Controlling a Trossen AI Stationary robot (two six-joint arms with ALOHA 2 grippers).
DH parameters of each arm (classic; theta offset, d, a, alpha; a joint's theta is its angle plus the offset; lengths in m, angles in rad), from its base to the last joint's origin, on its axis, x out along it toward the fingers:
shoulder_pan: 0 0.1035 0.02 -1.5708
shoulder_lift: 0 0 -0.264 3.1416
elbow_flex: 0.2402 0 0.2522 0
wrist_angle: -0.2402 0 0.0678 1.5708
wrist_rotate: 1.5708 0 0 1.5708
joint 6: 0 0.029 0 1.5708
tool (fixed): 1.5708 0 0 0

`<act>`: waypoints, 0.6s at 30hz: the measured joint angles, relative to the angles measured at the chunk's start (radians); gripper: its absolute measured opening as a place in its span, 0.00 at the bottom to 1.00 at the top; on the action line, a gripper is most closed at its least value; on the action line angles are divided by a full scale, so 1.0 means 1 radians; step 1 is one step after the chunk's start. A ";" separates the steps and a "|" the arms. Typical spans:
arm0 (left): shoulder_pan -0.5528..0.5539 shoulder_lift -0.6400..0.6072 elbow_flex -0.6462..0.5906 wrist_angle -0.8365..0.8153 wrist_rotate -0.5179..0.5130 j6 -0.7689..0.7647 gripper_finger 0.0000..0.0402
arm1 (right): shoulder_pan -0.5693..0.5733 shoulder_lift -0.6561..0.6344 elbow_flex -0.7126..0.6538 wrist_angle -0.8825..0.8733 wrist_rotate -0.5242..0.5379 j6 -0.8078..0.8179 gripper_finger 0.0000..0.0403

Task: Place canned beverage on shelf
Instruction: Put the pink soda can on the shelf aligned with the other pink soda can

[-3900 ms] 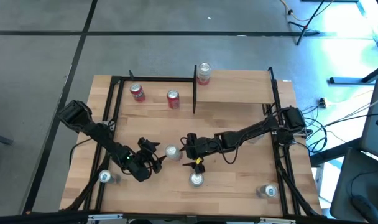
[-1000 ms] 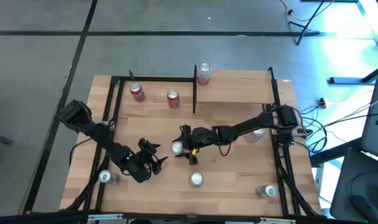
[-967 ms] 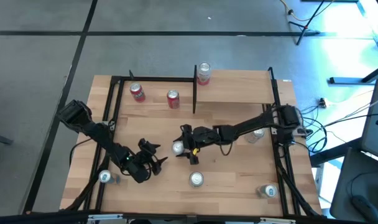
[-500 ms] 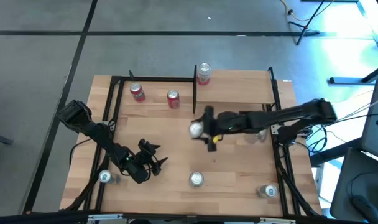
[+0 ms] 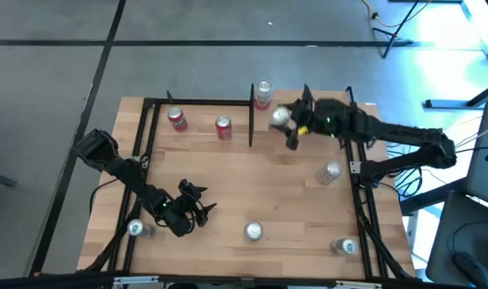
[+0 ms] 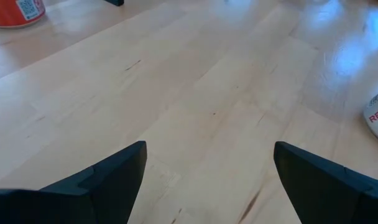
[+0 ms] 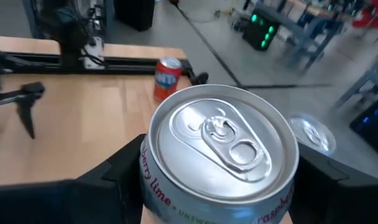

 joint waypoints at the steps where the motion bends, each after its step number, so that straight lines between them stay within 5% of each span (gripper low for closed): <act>1: 0.001 0.000 0.000 0.000 0.000 0.002 0.86 | -0.032 0.010 0.000 0.001 -0.033 0.000 0.64; 10: 0.003 0.000 0.000 -0.003 -0.003 0.007 0.86 | -0.224 0.159 0.000 0.104 -0.233 0.023 0.64; 18: 0.003 0.000 0.000 -0.003 -0.002 0.006 0.86 | -0.279 0.252 0.000 0.169 -0.283 0.029 0.64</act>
